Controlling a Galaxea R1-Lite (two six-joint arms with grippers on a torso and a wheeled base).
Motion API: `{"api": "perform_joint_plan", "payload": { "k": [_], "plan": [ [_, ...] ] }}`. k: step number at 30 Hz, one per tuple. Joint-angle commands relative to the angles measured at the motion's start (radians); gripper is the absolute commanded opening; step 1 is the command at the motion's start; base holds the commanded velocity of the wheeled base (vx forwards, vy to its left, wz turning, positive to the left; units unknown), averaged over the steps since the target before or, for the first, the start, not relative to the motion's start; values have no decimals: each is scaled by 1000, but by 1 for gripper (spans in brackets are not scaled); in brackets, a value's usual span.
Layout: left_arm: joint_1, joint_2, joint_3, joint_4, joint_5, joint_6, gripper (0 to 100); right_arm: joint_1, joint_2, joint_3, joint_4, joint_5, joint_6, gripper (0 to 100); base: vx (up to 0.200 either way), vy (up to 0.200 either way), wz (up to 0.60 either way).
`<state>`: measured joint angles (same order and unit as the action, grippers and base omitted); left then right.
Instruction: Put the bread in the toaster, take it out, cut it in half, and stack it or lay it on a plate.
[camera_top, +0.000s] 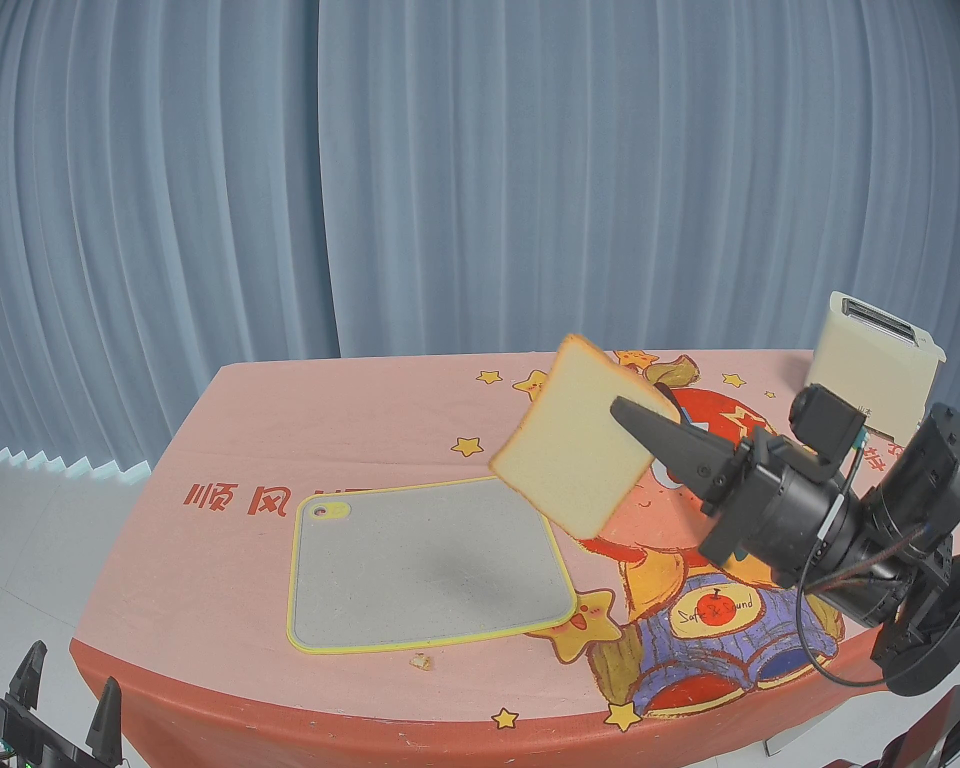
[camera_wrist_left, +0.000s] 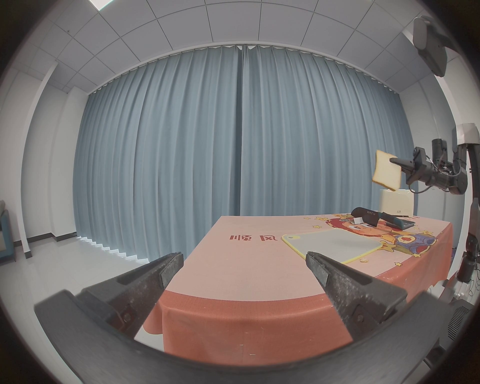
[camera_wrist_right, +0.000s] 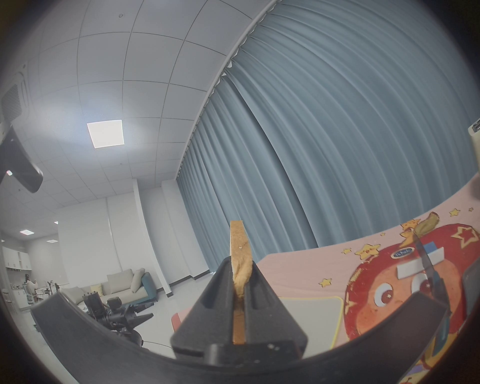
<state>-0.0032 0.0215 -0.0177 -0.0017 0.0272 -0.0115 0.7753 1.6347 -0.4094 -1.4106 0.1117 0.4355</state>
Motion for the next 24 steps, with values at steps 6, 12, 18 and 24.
{"api": "perform_joint_plan", "payload": {
  "k": [6, 12, 18, 24],
  "plan": [
    [0, 2, 18, -1, 0, -1, 100, -24, 71, -141, 107, 26, 17, 0, 0, 0, 0],
    [0, 2, 18, -1, 0, -1, 100, -33, 111, -143, 98, 14, 19, 0, 0, 0, 0],
    [0, 2, 18, -1, 0, -1, 100, -41, 175, -197, 98, -4, 120, 0, 0, 0, 0],
    [0, 2, 18, -1, 0, -1, 100, -51, 240, -264, 104, -61, 210, 0, 0, 0, 0]
  ]
}}
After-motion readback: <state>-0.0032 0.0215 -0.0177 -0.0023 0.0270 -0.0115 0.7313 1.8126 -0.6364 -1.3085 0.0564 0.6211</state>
